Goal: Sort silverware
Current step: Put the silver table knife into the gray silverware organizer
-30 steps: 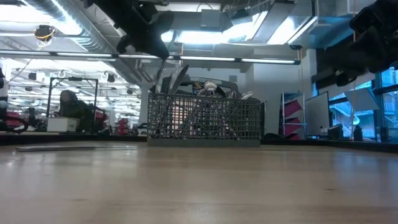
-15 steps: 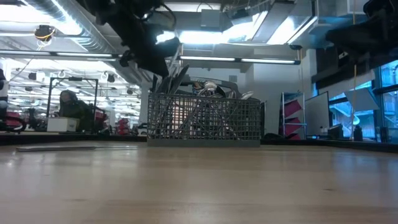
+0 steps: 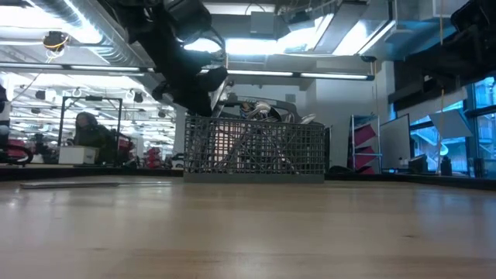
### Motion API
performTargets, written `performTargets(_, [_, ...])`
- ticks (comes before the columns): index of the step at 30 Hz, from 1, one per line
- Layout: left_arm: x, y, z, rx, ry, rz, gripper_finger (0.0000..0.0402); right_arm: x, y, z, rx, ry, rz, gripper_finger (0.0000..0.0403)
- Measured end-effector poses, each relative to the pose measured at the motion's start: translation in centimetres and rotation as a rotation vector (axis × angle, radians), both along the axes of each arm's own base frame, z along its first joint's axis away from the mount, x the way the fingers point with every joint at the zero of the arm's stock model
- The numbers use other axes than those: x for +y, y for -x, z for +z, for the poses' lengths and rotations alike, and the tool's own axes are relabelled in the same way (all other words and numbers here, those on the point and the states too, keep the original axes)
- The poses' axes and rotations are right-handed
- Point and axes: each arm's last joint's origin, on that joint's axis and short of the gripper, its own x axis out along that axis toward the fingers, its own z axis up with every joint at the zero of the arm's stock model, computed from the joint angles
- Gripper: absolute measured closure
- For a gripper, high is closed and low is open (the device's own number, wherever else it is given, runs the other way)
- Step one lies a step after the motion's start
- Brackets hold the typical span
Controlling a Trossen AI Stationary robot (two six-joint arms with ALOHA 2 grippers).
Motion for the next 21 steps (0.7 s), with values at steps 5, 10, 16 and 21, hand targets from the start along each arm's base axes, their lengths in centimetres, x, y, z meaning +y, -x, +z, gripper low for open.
performTargets(5, [-0.1, 0.5, 0.6, 0.01, -0.007, -0.01, 0.0359, 0.0, 0.0, 0.0, 0.004, 0.001, 0.0, 0.0393])
performTargets(10, [-0.3, 1.4, 2.5, -0.058, -0.032, -0.014, 0.0359, 0.0, 0.0, -0.1, 0.007, 0.002, 0.0, 0.0393])
performTargets(16, [-0.6, 2.2, 3.4, -0.04, -0.042, -0.044, 0.0348, 0.0, 0.0, -0.1, 0.005, 0.001, -0.001, 0.0393])
performTargets(21, [-0.7, 2.4, 2.5, 0.017, 0.004, -0.027, 0.0292, 0.0, 0.0, -0.1, 0.005, 0.0, 0.0, 0.0393])
